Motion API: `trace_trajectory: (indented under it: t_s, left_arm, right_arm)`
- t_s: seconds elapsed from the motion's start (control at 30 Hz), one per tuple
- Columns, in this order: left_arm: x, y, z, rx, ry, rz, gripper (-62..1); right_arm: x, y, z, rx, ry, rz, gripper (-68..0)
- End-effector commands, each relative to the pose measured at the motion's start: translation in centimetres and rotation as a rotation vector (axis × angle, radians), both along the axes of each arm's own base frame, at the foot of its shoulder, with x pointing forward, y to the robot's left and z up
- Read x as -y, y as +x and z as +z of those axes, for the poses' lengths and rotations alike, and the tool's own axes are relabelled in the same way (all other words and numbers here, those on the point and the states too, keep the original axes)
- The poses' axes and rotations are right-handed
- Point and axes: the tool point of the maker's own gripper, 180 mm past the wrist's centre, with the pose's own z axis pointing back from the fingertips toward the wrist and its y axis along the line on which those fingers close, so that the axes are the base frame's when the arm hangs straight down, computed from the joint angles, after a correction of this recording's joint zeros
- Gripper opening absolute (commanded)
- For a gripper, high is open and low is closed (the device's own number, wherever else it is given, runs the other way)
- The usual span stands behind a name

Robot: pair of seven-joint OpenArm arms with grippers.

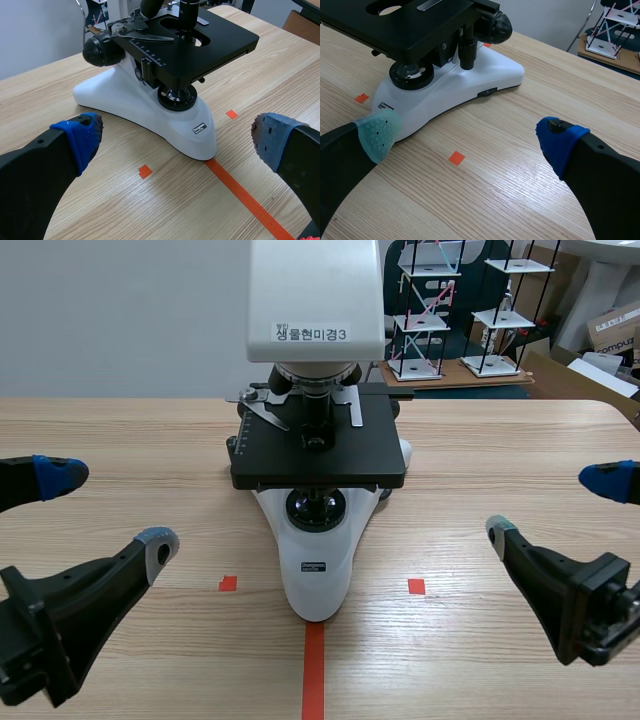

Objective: Point at the fine focus knob

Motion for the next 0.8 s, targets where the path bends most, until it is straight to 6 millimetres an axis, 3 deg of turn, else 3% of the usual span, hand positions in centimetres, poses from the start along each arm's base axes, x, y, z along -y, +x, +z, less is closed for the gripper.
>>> trace_trajectory:
  t_s: [0.0, 0.67, 0.77]
  left_arm:
    - [-0.07, -0.01, 0.41, 0.009, -0.019, 0.006, 1.4]
    - [-0.07, -0.01, 0.41, 0.009, -0.019, 0.006, 1.4]
    - [-0.07, -0.01, 0.41, 0.009, -0.019, 0.006, 1.4]
  right_arm:
    - [-0.22, 0.17, 0.78, 0.026, 0.015, 0.002, -8.4]
    - [-0.21, 0.17, 0.78, 0.027, 0.015, 0.002, -8.7]
    - [-0.20, 0.18, 0.78, 0.027, 0.014, 0.001, -19.5]
